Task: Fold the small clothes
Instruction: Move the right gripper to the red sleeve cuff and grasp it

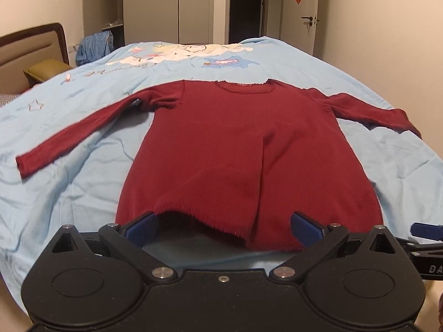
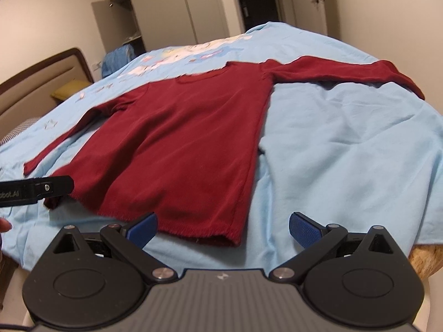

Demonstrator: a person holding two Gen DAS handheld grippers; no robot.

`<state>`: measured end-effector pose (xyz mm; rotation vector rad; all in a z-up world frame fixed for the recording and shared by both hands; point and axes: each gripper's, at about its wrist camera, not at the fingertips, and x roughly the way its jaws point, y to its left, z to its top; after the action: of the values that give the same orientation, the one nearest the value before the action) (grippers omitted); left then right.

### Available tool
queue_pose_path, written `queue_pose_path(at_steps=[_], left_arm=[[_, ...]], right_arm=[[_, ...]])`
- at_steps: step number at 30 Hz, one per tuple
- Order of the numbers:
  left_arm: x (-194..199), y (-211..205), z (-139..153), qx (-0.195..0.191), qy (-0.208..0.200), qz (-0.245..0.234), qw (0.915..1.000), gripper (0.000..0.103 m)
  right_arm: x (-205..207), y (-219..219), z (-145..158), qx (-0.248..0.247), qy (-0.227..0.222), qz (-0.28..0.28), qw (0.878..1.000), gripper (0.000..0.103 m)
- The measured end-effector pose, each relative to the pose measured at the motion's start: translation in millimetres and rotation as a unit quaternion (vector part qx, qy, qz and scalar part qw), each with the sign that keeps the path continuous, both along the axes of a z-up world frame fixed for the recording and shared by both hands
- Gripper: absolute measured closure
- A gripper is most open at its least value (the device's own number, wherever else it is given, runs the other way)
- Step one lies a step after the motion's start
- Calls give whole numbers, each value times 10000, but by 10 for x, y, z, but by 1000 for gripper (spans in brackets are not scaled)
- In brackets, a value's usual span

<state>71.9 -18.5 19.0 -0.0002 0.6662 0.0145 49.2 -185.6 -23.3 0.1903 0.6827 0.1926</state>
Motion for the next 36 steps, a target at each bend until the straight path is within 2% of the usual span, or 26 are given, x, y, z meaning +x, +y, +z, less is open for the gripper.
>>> queue_pose_path(at_steps=[4,19,29,36], left_arm=[[203,-70,77,172,18,1,9999,1],[844,-430,95,251,230,-275,9990,1],[1194,-729,-78,209,620,-522,9965,1],[1354,-911,-280,152,948,-699,9929,1]], right_arm=[[52,-99,9,34,-120,-257,9996,0],[534,-861,79,280,-538,-1386,9885,0],[859,-1351,4,431,-465,-1629,9846,0],[1206,-1756,7,315,-525,-1976,9784,0]])
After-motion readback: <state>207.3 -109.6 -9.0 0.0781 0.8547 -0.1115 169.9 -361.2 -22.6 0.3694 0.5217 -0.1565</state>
